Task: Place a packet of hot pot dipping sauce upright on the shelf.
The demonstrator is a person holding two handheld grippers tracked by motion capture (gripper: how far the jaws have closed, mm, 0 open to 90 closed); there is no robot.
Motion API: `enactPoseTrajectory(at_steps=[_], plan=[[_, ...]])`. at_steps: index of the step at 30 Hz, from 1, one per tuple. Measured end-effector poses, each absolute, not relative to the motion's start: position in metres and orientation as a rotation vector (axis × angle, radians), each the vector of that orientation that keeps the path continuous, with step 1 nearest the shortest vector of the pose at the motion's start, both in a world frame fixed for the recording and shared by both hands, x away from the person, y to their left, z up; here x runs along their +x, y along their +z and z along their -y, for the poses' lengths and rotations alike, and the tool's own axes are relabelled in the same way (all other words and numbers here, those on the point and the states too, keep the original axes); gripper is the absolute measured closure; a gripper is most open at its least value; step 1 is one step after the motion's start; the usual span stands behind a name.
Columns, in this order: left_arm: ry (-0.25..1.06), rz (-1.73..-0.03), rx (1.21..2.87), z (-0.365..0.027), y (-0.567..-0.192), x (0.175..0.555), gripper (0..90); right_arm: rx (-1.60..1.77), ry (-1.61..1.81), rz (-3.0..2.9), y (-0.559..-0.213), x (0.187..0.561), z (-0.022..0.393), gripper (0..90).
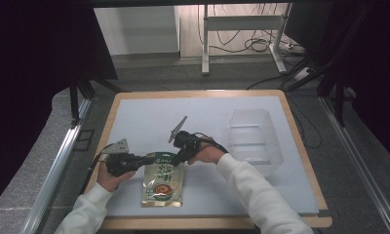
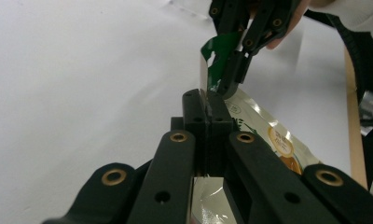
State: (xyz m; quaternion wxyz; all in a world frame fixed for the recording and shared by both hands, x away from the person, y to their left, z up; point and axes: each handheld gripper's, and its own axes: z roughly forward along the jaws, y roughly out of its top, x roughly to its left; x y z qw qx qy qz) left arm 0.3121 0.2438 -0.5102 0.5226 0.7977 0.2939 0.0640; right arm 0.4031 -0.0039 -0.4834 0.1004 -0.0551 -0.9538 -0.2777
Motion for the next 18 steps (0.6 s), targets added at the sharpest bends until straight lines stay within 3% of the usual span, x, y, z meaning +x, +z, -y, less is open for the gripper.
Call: enactPoseTrajectory(at_steps=[8,13,18], plan=[[0.206,-0.789,1.829,-0.262,-0.509,0.304,53.3,-0.18,-0.82,2.829,-0.468,0.4,0.012,89.0],[0.235,-0.837,1.825,-0.268,-0.508,0.301,42.3,-0.212,-0.879,2.843,-0.445,0.397,0.021,89.1],[0.247,-0.853,1.848,-0.267,-0.509,0.3,39.4,-0.198,-0.934,2.89,-0.417,0.391,0.029,89.1]])
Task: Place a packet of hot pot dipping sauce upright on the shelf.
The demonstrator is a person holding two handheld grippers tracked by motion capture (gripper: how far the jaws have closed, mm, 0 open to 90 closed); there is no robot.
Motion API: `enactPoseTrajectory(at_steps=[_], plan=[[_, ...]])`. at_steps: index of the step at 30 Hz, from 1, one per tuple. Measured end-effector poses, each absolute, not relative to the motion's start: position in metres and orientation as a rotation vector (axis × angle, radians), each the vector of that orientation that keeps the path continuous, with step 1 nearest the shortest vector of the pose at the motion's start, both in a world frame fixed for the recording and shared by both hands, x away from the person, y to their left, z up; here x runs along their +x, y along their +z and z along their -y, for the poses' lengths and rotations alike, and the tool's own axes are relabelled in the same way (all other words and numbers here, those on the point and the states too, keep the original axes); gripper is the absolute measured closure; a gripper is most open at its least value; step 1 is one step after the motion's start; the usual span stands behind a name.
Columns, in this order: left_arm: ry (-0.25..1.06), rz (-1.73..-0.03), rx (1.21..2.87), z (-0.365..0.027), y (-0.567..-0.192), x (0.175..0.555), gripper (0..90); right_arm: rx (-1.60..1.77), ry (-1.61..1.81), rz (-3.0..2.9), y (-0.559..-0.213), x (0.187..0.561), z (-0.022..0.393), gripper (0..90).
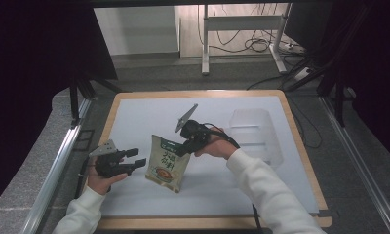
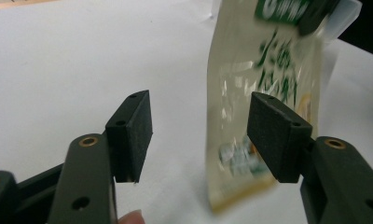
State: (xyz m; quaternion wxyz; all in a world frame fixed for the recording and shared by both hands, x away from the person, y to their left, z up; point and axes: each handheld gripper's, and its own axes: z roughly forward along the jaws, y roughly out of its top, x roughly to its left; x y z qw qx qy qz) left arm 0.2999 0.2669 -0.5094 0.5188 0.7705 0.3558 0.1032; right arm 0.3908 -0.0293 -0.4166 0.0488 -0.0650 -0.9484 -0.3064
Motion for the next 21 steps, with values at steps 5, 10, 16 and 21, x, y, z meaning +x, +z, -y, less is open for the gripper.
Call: enactPoseTrajectory(at_steps=[5,10,16,21], plan=[[0.25,-0.855,1.87,-0.264,-0.511,0.3,38.8,-0.194,-0.946,2.938,-0.398,0.387,0.037,89.2],[0.258,-0.863,1.901,-0.26,-0.514,0.3,38.9,-0.221,-0.979,2.984,-0.377,0.388,0.051,89.2],[0.248,-0.87,1.915,-0.257,-0.517,0.301,38.9,-0.249,-1.022,3.004,-0.356,0.389,0.068,89.2],[0.254,-0.875,1.932,-0.256,-0.518,0.301,38.9,-0.288,-1.028,3.038,-0.342,0.393,0.083,89.2]])
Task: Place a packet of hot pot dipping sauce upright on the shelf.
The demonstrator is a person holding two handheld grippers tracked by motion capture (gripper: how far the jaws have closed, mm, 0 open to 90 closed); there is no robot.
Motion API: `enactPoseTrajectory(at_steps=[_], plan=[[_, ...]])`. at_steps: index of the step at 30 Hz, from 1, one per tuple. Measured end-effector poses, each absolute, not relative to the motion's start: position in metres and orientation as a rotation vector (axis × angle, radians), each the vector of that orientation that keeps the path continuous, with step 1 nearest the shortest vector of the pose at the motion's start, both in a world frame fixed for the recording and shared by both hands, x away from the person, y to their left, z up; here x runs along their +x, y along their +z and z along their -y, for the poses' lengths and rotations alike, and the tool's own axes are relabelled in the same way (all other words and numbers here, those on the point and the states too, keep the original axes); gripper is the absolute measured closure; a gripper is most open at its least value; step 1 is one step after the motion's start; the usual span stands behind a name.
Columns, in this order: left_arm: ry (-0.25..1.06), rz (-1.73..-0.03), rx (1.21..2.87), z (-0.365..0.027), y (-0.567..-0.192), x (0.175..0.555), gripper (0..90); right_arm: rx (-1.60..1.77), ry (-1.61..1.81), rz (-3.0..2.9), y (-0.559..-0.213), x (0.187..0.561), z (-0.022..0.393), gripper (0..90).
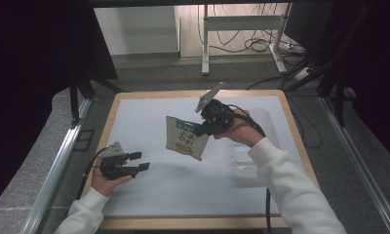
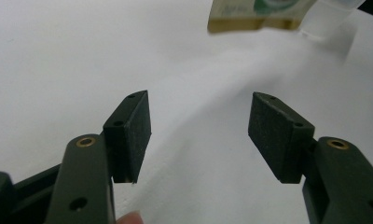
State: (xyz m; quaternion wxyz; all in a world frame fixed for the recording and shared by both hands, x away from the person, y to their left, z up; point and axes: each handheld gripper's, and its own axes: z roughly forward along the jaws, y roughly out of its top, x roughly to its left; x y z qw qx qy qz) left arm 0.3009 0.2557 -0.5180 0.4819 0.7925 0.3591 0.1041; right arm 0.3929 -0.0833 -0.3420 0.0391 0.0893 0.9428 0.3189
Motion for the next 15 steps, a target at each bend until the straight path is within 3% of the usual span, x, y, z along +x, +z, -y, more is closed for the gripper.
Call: enactPoseTrajectory(at_steps=[15], plan=[[0.252,-0.901,1.945,-0.252,-0.521,0.29,38.9,0.413,0.96,-2.792,-0.314,0.422,0.146,89.2]])
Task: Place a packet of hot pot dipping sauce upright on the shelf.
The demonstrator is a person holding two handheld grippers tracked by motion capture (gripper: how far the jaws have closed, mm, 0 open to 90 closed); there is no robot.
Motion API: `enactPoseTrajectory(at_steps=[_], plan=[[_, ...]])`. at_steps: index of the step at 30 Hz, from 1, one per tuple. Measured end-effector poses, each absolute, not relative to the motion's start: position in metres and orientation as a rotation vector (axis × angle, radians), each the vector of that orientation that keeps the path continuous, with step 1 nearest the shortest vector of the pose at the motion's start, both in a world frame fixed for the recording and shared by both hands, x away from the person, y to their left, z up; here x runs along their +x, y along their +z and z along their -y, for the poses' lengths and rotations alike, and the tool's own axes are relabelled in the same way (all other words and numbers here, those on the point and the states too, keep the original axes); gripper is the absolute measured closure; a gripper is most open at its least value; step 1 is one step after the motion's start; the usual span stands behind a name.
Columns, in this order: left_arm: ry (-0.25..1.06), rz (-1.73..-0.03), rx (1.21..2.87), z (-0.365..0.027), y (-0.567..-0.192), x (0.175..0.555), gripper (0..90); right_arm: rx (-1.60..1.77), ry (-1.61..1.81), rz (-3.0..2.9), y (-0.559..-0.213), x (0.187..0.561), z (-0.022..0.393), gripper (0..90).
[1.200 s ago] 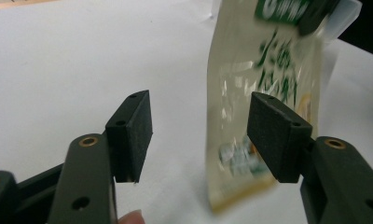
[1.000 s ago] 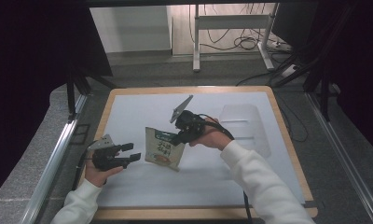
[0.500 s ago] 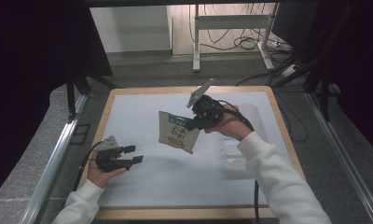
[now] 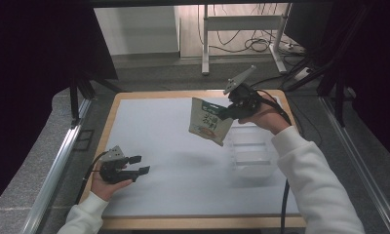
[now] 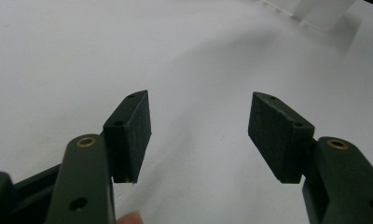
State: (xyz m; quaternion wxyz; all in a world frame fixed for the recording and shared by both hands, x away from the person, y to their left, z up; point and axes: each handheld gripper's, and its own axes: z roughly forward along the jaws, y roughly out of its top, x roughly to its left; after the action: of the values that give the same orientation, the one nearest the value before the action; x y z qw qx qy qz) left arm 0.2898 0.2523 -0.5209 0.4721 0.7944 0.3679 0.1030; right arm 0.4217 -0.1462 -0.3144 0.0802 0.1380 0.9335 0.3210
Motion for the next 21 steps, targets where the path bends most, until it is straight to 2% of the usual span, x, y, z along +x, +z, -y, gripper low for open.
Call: enactPoseTrajectory(at_steps=[21], plan=[[0.235,-0.901,1.952,-0.254,-0.523,0.289,38.4,0.5,0.891,-2.754,-0.302,0.457,0.199,89.2]])
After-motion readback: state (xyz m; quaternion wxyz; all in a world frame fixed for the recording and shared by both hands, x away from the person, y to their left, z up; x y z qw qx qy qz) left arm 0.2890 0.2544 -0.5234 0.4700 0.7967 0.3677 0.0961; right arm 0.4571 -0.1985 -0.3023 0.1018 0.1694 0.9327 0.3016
